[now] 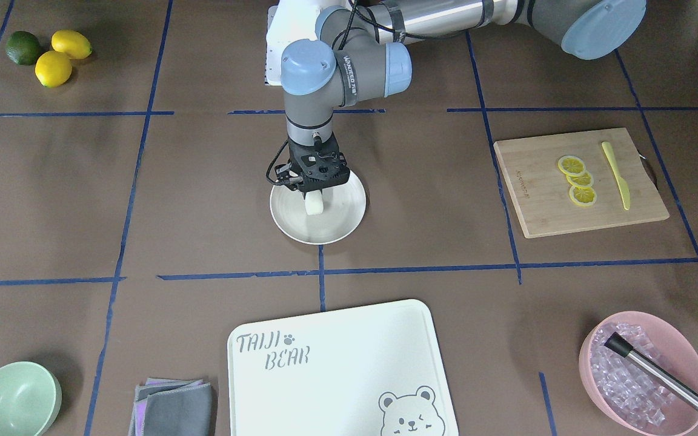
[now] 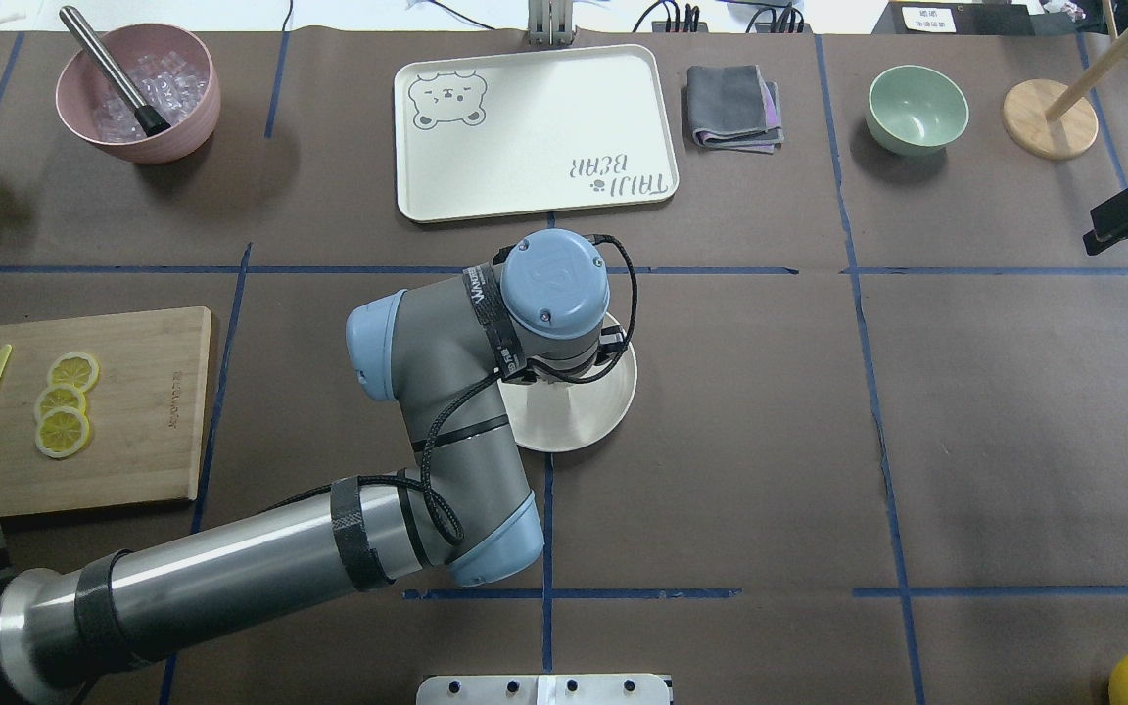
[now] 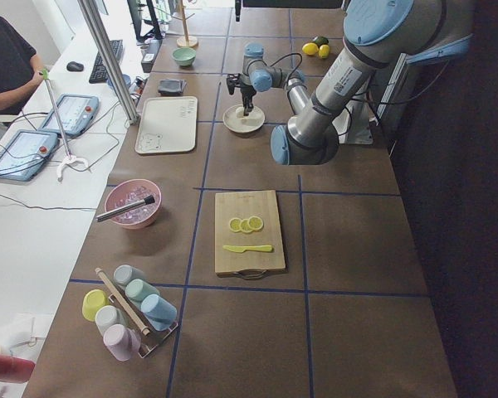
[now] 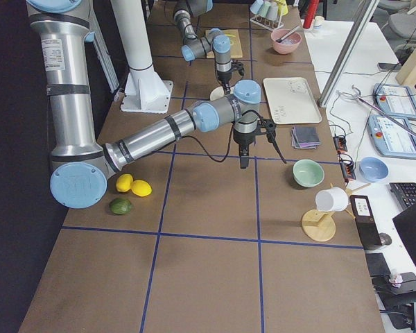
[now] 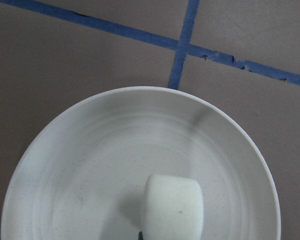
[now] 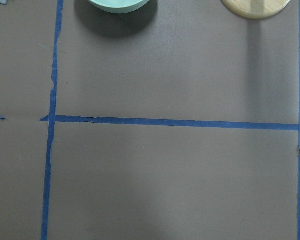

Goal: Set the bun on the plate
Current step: 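Carry the white bun with the left gripper onto the white plate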

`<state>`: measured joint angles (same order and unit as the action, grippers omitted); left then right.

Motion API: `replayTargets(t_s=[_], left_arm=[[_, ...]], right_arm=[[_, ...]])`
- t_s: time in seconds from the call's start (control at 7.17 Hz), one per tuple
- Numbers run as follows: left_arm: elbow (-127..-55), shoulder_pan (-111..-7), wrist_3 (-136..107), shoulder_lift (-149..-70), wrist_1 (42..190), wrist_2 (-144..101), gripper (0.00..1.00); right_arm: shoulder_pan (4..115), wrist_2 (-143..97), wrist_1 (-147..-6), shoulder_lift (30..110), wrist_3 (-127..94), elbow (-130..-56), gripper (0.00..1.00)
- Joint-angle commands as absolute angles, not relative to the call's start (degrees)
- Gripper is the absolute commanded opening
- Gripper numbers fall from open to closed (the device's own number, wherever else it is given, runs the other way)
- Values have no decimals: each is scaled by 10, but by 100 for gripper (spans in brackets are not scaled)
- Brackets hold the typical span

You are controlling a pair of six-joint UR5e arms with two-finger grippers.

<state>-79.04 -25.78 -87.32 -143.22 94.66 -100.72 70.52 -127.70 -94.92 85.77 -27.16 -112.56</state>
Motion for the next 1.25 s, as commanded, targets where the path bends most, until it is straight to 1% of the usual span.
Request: replayTargets(t_s=[0.0, 0.14, 0.28, 0.42, 0.56, 0.7, 0.84, 0.98, 1.12], left_arm=[[-791, -258, -871, -1427, 946, -1007, 53], [-792, -258, -871, -1426, 946, -1007, 66], [-794, -258, -871, -1426, 944, -1007, 83], [-798, -259, -870, -1426, 941, -1008, 99], [-814, -264, -869, -1426, 933, -1012, 100], [-843, -275, -852, -1426, 891, -1018, 100], [-886, -302, -811, -1419, 829, -1049, 100], [-944, -330, -783, -1379, 804, -1092, 100], [-1007, -353, -736, -1311, 804, -1112, 100]], right_arm=[[706, -1277, -949, 857, -271, -1125, 100], [706, -1277, -949, 857, -270, -1125, 100], [707, -1277, -949, 857, -270, -1124, 100], [708, -1277, -950, 857, -270, -1124, 100], [710, -1277, -950, 857, -265, -1123, 100], [717, -1277, -952, 857, -243, -1119, 100], [737, -1279, -953, 857, -198, -1101, 100], [773, -1302, -953, 860, -130, -1067, 100], [816, -1334, -951, 873, -52, -1026, 100]])
